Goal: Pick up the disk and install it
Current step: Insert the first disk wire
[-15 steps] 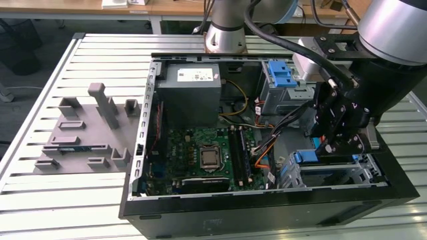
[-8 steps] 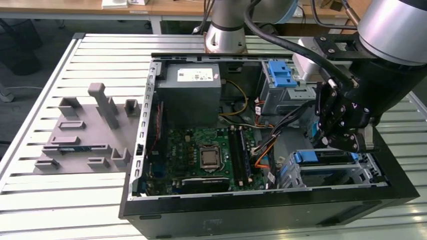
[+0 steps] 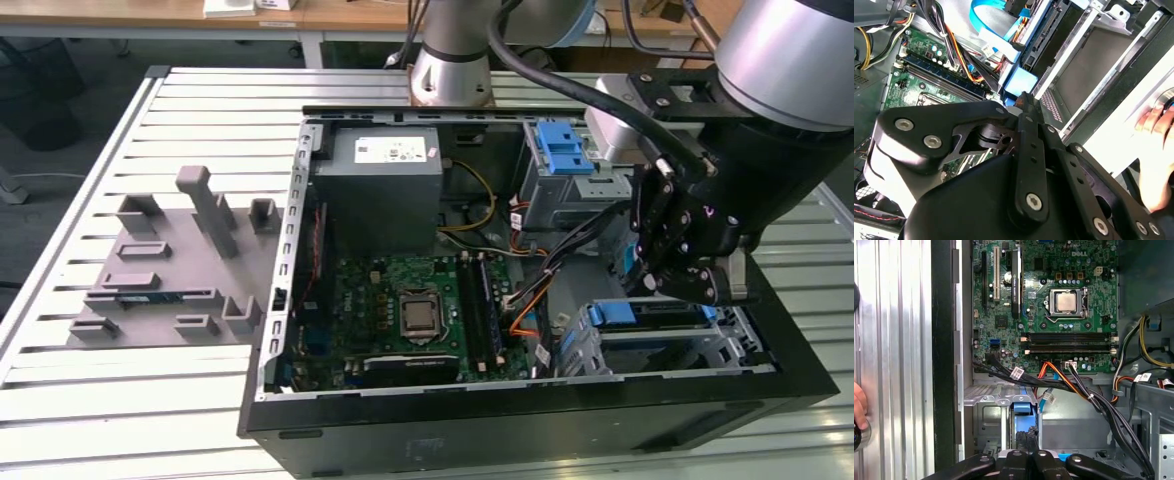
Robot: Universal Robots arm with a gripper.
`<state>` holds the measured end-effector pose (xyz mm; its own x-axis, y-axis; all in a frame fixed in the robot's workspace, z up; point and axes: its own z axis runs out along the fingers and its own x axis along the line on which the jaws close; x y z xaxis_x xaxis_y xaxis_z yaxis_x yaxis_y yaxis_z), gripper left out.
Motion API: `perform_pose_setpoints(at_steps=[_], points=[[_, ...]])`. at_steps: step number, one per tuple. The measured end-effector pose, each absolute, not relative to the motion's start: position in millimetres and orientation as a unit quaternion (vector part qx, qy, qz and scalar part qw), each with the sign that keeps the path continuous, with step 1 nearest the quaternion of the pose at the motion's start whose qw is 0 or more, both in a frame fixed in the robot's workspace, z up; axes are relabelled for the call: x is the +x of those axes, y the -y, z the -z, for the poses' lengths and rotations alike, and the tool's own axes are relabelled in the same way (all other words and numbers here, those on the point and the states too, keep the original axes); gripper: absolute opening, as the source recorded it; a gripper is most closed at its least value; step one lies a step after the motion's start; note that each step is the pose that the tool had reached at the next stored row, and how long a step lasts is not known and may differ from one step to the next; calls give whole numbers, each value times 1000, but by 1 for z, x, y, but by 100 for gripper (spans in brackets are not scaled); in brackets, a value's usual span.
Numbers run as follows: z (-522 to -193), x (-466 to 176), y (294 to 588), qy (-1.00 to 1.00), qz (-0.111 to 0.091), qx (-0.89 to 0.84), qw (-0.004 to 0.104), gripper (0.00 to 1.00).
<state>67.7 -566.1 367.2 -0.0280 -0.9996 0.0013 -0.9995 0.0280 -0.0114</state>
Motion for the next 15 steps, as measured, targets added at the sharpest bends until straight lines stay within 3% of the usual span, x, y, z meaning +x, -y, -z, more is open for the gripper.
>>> perform_pose_setpoints(at_steps=[15], points=[[-367,71,566,-717,5,-697,4,11]])
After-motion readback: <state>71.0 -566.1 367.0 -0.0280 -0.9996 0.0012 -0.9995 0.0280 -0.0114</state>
